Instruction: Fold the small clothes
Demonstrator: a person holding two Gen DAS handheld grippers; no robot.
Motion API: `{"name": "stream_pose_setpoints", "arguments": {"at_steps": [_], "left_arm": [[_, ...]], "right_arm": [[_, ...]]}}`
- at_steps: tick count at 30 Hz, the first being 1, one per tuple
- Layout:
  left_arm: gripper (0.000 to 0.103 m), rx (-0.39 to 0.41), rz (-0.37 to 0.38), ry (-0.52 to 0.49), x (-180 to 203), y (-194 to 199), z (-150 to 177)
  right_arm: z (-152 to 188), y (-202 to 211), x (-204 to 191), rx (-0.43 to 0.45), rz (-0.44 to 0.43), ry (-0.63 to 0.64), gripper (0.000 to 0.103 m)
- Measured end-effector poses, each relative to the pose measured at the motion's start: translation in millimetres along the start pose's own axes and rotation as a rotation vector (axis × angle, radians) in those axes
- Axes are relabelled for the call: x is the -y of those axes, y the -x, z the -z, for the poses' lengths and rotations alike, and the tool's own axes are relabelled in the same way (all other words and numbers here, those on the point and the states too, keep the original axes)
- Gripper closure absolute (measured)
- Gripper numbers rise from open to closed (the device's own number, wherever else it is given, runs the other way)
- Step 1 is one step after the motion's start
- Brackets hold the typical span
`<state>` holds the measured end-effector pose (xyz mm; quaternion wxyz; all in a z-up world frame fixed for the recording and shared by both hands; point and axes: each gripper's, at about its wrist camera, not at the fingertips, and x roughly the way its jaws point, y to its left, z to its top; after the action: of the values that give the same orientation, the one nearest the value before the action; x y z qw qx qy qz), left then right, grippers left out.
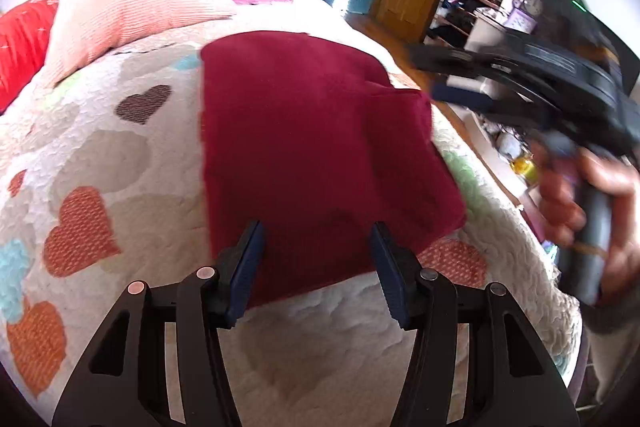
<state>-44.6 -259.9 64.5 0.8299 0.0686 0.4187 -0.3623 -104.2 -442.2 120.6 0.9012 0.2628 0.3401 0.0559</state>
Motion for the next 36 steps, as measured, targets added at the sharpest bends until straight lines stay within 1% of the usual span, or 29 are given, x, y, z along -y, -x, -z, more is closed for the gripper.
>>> {"name": "stream_pose_setpoints", "arguments": {"at_steps": [2, 4, 5, 6, 7, 8, 10, 11, 12, 13, 14, 15, 16, 18, 19, 20, 22, 23, 24, 26, 27, 28, 29, 31, 32, 34, 36], "left_arm": [[0.05, -0.005, -0.013, 0.025, -6.0, 0.1, 4.4], [0.05, -0.006, -0.011, 0.044, -6.9, 2.8, 9.1], [0.05, -0.005, -0.015, 0.046, -6.8, 4.0, 11.0], [0.05, -0.003, -0.024, 0.039, -5.6, 5.9, 13.1], [0.05, -0.001, -0.033, 0.029, -3.8, 8.8, 15.4], [0.05, 0.001, -0.048, 0.014, -2.8, 10.7, 17.1], [0.05, 0.0, -0.065, 0.008, -3.5, 12.4, 17.9], [0.05, -0.002, -0.067, 0.017, -4.3, 11.9, 16.5], [0.05, -0.006, -0.066, 0.03, -8.5, 9.8, 14.9], [0.05, -0.009, -0.065, 0.045, -10.2, 9.8, 13.8], [0.05, -0.007, -0.063, 0.061, -11.3, 11.1, 12.4], [0.05, 0.001, -0.061, 0.07, -11.6, 13.4, 10.9], [0.05, 0.009, -0.06, 0.071, -11.4, 15.4, 9.3], [0.05, 0.026, -0.07, 0.058, -8.9, 18.5, 4.5], [0.05, 0.03, -0.077, 0.058, -8.1, 17.5, 1.7], [0.05, 0.03, -0.08, 0.063, -7.7, 14.6, -0.9], [0.05, 0.02, -0.081, 0.077, -7.3, 6.7, -4.6], [0.05, 0.017, -0.077, 0.083, -6.2, 2.1, -5.6], [0.05, 0.01, -0.077, 0.086, -4.7, -1.5, -5.7], [0.05, -0.008, -0.088, 0.077, -2.4, -6.6, -5.7], [0.05, -0.006, -0.091, 0.073, -1.8, -6.6, -5.8], [0.05, -0.001, -0.096, 0.067, -1.4, -5.7, -6.4], [0.05, 0.003, -0.105, 0.06, -1.3, -5.2, -7.7], [0.05, 0.012, -0.12, 0.053, -2.1, -5.0, -12.1], [0.05, 0.015, -0.125, 0.056, -3.1, -5.1, -14.5], [0.05, 0.017, -0.133, 0.062, -4.6, -6.5, -19.9], [0.05, 0.023, -0.146, 0.063, -5.9, -9.0, -25.5]], "right_arm": [[10.7, -0.5, -3.2, -0.048, -0.042, -0.018, 0.04], [19.7, -9.8, -4.9, -0.088, -0.069, -0.038, 0.039], [22.8, -15.1, -5.6, -0.103, -0.056, -0.042, 0.035], [25.6, -23.2, -4.8, -0.125, -0.01, -0.055, 0.035], [28.7, -28.8, -3.0, -0.14, 0.014, -0.077, 0.035], [31.5, -34.0, -0.5, -0.144, -0.001, -0.107, 0.034], [35.3, -41.8, -1.9, -0.146, -0.068, -0.129, 0.034], [36.1, -46.5, -5.0, -0.144, -0.065, -0.113, 0.039], [35.0, -51.0, -6.1, -0.144, -0.05, -0.1, 0.062], [33.7, -54.1, -6.9, -0.141, -0.029, -0.091, 0.076], [32.1, -53.7, -7.4, -0.127, 0.006, -0.078, 0.081], [30.0, -48.1, -9.6, -0.103, 0.013, -0.061, 0.083], [28.0, -40.6, -13.7, -0.079, 0.024, -0.028, 0.084], [26.2, -20.2, -31.0, -0.025, 0.114, 0.108, 0.084], [26.6, -15.4, -34.5, -0.017, 0.155, 0.146, 0.084], [27.5, -13.0, -35.9, -0.017, 0.195, 0.172, 0.084], [33.1, -22.5, -27.0, -0.063, 0.226, 0.174, 0.083], [37.2, -33.8, -19.2, -0.107, 0.231, 0.157, 0.083], [41.1, -40.7, -10.5, -0.123, 0.226, 0.129, 0.082], [40.1, -32.6, -1.0, -0.096, 0.173, 0.068, 0.078], [37.8, -23.2, 1.1, -0.085, 0.156, 0.043, 0.073], [35.8, -13.4, 0.9, -0.065, 0.156, 0.039, 0.069], [33.5, -3.7, -1.7, -0.039, 0.176, 0.047, 0.067], [29.2, 15.5, -11.9, 0.02, 0.202, 0.083, 0.067], [27.1, 21.1, -17.1, 0.038, 0.191, 0.092, 0.067], [21.7, 24.6, -25.7, 0.052, 0.133, 0.1, 0.067], [17.8, 16.7, -36.6, 0.046, 0.126, 0.141, 0.067]]}}
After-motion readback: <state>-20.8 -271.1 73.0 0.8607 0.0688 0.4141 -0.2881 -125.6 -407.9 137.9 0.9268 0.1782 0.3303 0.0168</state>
